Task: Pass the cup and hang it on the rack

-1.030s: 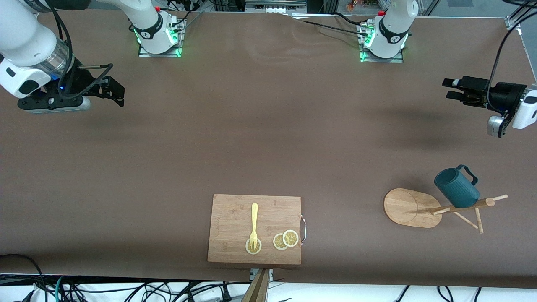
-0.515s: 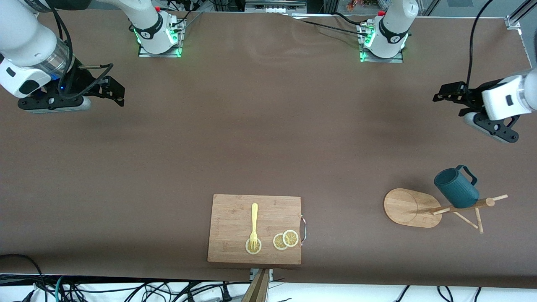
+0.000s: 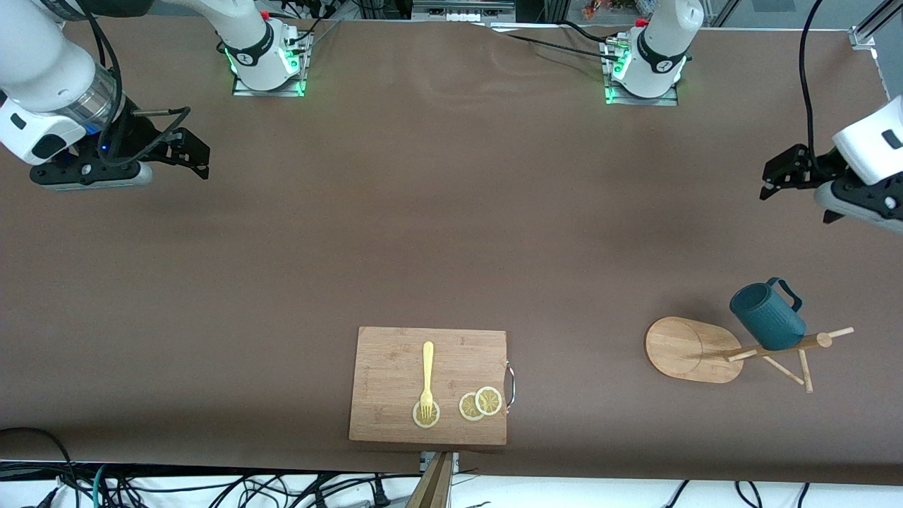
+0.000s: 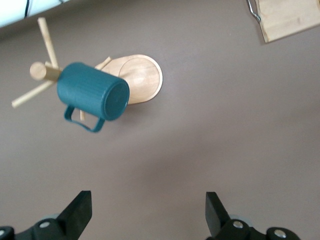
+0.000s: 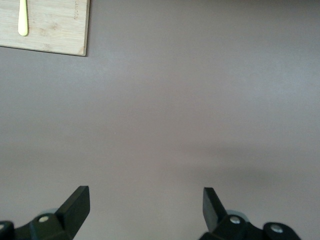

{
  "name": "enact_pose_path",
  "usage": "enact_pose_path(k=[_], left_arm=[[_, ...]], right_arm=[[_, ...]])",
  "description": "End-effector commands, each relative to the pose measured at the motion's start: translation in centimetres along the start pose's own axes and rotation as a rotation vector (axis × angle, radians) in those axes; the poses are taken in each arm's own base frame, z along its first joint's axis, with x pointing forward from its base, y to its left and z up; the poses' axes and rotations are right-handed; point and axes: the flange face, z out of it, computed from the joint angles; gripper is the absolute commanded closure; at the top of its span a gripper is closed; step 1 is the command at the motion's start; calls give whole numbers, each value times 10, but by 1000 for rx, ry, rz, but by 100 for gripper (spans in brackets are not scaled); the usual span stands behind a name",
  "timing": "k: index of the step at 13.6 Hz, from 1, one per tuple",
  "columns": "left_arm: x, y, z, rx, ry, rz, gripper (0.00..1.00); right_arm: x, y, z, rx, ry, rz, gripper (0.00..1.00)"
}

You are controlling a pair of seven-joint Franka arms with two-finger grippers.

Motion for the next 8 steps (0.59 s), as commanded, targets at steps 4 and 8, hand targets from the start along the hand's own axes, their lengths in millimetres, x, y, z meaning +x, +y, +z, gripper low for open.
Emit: enact_pose_path(k=[4,8], left_arm=[[-11,12,-4,11,-97,-284,0],[-6,27,-3,15,-105,-263,0]], right_arm=[[3,0,-4,4,6,-4,0],[2,0,-5,5,4,-6,0]])
